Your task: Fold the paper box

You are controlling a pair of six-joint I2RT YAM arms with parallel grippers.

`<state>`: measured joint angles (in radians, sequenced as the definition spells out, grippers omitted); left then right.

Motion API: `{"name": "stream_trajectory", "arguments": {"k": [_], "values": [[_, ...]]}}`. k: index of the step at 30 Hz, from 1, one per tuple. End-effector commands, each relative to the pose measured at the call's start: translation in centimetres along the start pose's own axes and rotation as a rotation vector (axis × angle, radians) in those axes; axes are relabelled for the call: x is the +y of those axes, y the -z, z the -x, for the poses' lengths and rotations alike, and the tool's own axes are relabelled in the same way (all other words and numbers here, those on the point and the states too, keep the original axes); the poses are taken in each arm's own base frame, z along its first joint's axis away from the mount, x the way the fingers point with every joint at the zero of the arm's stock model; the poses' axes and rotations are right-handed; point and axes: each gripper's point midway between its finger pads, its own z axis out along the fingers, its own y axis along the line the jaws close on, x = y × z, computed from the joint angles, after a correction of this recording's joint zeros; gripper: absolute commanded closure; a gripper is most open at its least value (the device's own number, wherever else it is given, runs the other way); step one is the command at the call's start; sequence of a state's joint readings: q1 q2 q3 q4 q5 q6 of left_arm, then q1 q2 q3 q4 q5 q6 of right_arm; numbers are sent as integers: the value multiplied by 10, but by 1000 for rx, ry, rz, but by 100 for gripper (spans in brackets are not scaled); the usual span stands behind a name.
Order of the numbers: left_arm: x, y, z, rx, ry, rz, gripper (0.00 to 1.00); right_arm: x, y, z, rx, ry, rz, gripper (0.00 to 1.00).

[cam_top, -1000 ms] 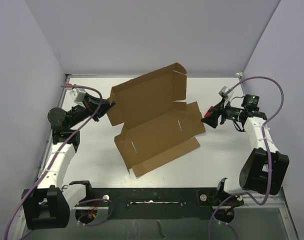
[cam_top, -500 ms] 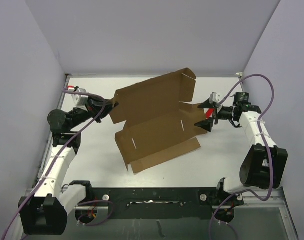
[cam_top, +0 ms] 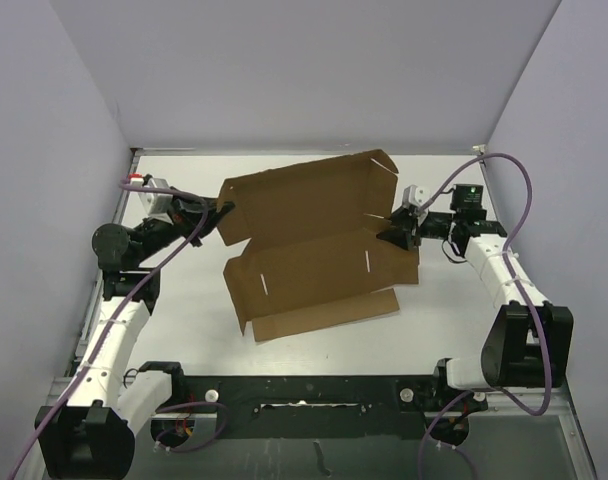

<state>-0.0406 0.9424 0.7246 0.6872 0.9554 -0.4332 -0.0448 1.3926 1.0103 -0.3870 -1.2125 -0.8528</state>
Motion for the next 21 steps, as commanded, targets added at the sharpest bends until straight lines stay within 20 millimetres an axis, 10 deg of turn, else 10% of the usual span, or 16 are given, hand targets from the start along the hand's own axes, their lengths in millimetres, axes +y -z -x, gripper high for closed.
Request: {"name": "stream_trajectory", "arguments": {"k": [1,8,11,15,21], "values": [[-1,-1,21,-65,-34,42,100,33,-7,16,-68,38,83,68],[-11,-4,17,-73,-12,37,100,56,-29,22,-82,2,155,77],[-11,-2,14,-70,-9,60,100,56,-25,27,-89,0,152,62],[-11,0,10,-64,1,72,100,62,-2,33,-158,11,153,43],[-12,1,7,-54,-12,65,100,38,56,45,-203,37,-8,41]]}}
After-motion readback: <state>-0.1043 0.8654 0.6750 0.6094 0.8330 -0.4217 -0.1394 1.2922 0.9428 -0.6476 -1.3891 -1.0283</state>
